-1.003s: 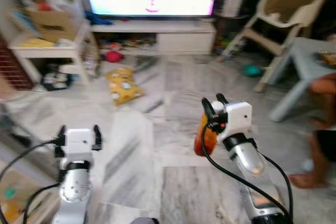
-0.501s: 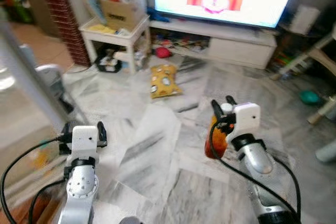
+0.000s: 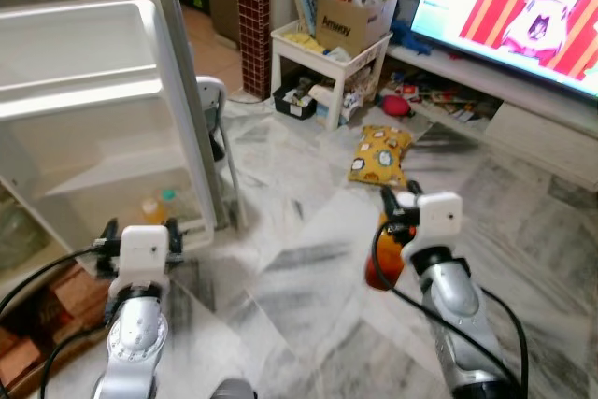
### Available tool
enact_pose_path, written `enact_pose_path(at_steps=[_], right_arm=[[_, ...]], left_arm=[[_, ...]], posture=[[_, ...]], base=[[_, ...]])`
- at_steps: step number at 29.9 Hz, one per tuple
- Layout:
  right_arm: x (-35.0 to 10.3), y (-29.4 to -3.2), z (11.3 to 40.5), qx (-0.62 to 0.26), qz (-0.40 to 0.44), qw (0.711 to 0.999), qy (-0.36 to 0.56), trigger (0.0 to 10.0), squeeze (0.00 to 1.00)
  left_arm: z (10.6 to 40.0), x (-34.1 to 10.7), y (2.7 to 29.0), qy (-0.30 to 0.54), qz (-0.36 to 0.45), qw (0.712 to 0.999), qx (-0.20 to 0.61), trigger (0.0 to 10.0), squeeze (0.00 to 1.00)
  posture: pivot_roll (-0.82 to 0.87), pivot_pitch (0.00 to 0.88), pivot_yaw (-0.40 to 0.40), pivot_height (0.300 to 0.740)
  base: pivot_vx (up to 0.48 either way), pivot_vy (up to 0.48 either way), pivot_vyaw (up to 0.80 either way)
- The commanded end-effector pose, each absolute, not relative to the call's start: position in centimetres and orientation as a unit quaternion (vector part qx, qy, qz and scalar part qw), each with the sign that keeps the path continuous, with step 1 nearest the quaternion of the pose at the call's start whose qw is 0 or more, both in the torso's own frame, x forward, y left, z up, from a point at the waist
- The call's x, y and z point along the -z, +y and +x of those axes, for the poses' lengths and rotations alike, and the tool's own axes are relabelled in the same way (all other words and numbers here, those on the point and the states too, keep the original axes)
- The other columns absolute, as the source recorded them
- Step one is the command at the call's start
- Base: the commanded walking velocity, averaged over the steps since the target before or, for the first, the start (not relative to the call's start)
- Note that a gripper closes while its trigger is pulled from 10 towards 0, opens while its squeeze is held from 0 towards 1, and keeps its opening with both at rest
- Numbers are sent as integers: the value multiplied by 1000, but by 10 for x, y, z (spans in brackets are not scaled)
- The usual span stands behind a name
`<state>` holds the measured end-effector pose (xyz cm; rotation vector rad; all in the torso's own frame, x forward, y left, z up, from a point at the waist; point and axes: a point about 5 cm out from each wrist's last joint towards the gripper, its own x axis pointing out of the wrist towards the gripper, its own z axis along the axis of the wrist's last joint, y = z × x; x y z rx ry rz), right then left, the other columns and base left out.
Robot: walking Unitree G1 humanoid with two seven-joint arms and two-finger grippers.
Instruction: Restocking fridge
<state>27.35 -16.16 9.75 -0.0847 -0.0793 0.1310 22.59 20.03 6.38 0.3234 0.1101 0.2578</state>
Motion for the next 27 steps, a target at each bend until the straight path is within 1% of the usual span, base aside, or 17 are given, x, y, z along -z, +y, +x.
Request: enact_pose_path(at_steps=[1,8,10,13,15,17,21,24,27], right_arm=[[-103,-171,273,-46,-48,996,-52,10000,0],[-103,-170,274,-48,-41,996,-56,10000,0],[-103,-171,274,-40,-35,997,-56,10000,0],[-94,-170,275,-41,-17,999,-22,10000,0],[-93,-170,274,-41,-32,998,-20,10000,0],[-91,-167,275,-53,-18,998,-10,10000,0],[-95,-154,275,-94,-15,995,-17,10000,0],[-96,-150,276,-106,-20,994,-19,10000,0],[-94,-147,276,-97,-63,993,-22,10000,0]], left_arm=[[222,-63,200,56,159,978,-123,10000,0],[219,-61,197,61,142,982,-111,10000,0],[220,-61,196,61,139,982,-110,10000,0],[221,-62,194,59,133,983,-110,10000,0],[221,-62,194,63,127,984,-112,10000,0],[222,-61,194,66,125,984,-112,10000,0],[224,-62,194,64,125,984,-112,10000,0],[226,-63,194,62,124,984,-114,10000,0],[226,-63,195,65,124,983,-119,10000,0]], posture=[[117,0,-50,740],[119,0,-51,740],[118,0,-50,740],[113,0,-43,740],[114,0,-42,740],[114,0,-42,740],[115,0,-42,740],[117,0,-43,740],[116,0,-43,740]], base=[[0,0,794],[0,0,789],[0,0,488],[0,0,0],[0,0,0],[0,0,0],[0,391,0],[0,466,0],[0,480,0]])
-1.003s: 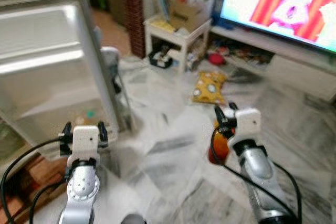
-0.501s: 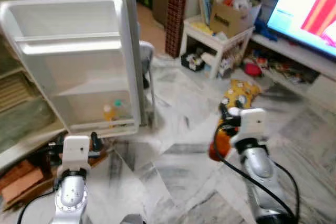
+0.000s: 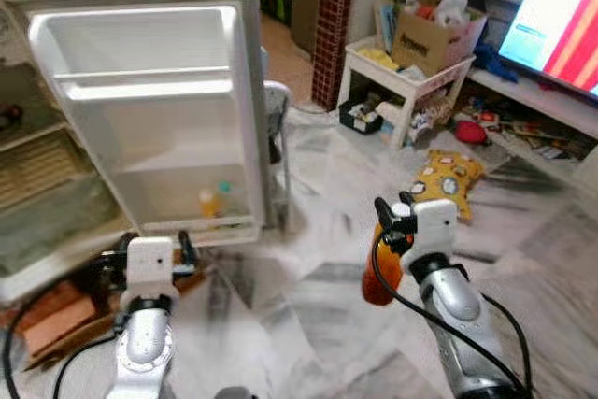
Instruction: Restocking fridge
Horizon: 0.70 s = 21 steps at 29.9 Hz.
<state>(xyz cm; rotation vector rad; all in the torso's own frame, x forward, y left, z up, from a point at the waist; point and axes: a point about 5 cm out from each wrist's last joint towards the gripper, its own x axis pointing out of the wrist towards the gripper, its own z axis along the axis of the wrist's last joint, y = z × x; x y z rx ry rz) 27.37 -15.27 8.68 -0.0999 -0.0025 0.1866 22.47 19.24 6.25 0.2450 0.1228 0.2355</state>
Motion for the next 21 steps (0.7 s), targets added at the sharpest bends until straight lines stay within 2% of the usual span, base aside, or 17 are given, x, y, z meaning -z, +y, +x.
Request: enact_pose_path(at_steps=[1,6,9,17,21], right_arm=[[-94,-146,276,-95,-66,993,-23,10000,0],[-91,-142,275,-111,-17,994,-5,10000,0],[-90,-137,273,-128,-61,990,-1,10000,0],[-90,-145,274,-117,-32,993,-2,10000,0],[-92,-148,275,-114,-30,993,-5,10000,0]], left_arm=[[226,-63,194,65,124,983,-119,10000,0],[228,-63,193,65,123,983,-117,10000,0],[230,-64,192,63,123,984,-115,10000,0],[231,-66,191,59,126,984,-113,10000,0],[232,-69,188,41,136,984,-104,10000,0]], posture=[[115,0,-42,740],[112,0,-43,740],[112,0,-43,740],[115,0,-41,740],[115,0,-40,740]], base=[[0,480,0],[0,480,0],[0,480,0],[0,425,0],[0,0,0]])
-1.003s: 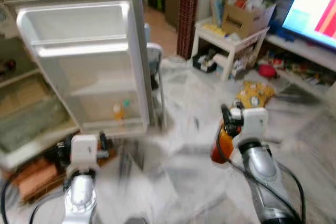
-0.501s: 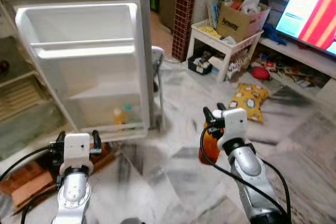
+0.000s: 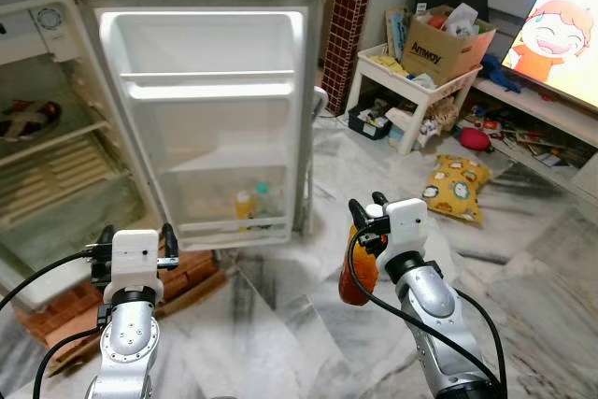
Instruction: Restocking fridge
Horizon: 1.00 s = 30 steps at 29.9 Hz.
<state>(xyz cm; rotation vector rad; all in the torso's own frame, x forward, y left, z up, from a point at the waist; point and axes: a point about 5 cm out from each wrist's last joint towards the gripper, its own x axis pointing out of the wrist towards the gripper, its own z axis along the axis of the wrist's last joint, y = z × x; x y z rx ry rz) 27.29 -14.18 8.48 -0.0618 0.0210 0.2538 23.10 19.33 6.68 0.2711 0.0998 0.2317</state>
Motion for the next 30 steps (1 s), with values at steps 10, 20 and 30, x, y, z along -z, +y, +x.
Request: enact_pose_path(at_steps=[10,20,30], right_arm=[[-98,-147,277,-126,-41,991,-27,10000,0],[-99,-144,280,-137,-31,990,-31,10000,0],[-96,-146,279,-137,-29,990,-26,10000,0]], left_arm=[[235,-71,187,37,144,984,-95,10000,0],[234,-70,185,42,139,985,-96,10000,0],[221,-64,186,50,124,987,-86,10000,0]], posture=[[114,0,-38,740],[116,0,-44,740],[115,0,-41,740]], base=[[0,0,578],[0,0,524],[0,0,0]])
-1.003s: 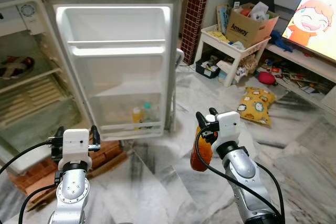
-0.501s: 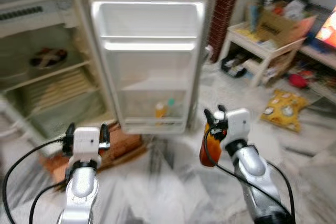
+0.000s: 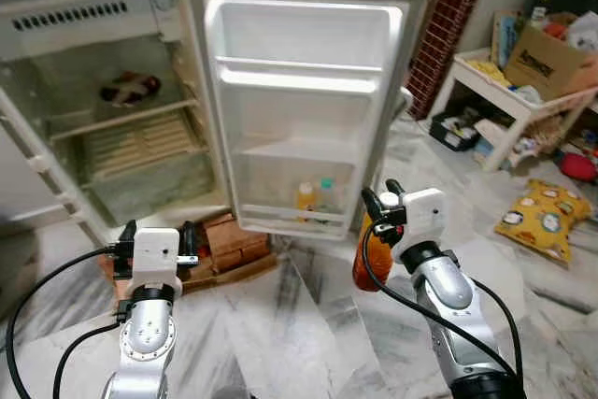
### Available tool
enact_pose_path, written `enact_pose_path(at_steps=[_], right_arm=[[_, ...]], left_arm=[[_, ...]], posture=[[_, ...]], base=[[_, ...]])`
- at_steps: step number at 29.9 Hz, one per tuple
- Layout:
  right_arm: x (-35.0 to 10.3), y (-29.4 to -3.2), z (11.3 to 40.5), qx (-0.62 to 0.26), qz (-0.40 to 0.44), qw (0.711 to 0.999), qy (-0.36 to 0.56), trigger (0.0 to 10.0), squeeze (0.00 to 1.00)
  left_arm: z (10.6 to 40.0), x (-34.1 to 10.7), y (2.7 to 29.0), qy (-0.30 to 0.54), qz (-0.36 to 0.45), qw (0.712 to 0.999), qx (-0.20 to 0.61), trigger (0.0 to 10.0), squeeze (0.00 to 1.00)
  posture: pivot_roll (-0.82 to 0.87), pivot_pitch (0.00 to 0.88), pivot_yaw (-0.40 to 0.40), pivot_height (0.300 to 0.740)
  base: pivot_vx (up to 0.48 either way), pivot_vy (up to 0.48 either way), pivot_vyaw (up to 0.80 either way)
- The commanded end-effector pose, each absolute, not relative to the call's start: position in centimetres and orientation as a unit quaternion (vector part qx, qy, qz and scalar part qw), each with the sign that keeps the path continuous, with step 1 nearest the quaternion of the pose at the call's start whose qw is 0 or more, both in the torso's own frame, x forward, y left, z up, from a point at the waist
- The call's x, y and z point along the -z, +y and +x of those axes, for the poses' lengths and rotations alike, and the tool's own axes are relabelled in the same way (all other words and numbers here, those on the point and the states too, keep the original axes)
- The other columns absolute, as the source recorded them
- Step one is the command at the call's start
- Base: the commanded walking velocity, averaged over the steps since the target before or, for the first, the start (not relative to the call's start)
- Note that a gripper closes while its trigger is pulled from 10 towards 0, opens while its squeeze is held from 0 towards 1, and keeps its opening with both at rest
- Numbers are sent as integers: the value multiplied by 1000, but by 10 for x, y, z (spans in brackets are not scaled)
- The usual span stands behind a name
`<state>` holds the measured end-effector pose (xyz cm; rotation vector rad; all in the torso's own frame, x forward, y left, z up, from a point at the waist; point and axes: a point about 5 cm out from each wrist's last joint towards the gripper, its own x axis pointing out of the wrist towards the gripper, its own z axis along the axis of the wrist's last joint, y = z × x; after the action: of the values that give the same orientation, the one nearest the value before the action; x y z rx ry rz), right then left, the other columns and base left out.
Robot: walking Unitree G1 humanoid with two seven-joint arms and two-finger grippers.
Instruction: Restocking fridge
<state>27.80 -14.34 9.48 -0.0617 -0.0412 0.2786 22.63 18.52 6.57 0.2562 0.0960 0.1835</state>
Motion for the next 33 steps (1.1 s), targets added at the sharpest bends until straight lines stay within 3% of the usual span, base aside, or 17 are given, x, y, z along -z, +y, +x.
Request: enact_pose_path(at_steps=[1,5,14,27,33], right_arm=[[-95,-147,278,-136,-29,990,-24,10000,0],[-92,-150,275,-133,-36,990,-23,10000,0],[-91,-151,274,-141,-36,989,-19,10000,0],[-91,-146,273,-160,-25,987,-22,10000,0],[-92,-146,274,-162,-20,986,-22,10000,0]], left_arm=[[219,-63,186,50,125,987,-84,10000,0],[214,-61,188,55,123,987,-86,10000,0],[218,-61,185,54,112,989,-85,10000,0],[220,-60,183,53,108,989,-80,10000,0],[221,-61,182,52,105,990,-79,10000,0]], posture=[[115,0,-41,740],[116,0,-44,740],[112,0,-50,740],[108,0,-52,740],[106,0,-53,740]], base=[[0,0,0],[0,0,0],[0,0,665],[326,0,496],[375,0,0]])
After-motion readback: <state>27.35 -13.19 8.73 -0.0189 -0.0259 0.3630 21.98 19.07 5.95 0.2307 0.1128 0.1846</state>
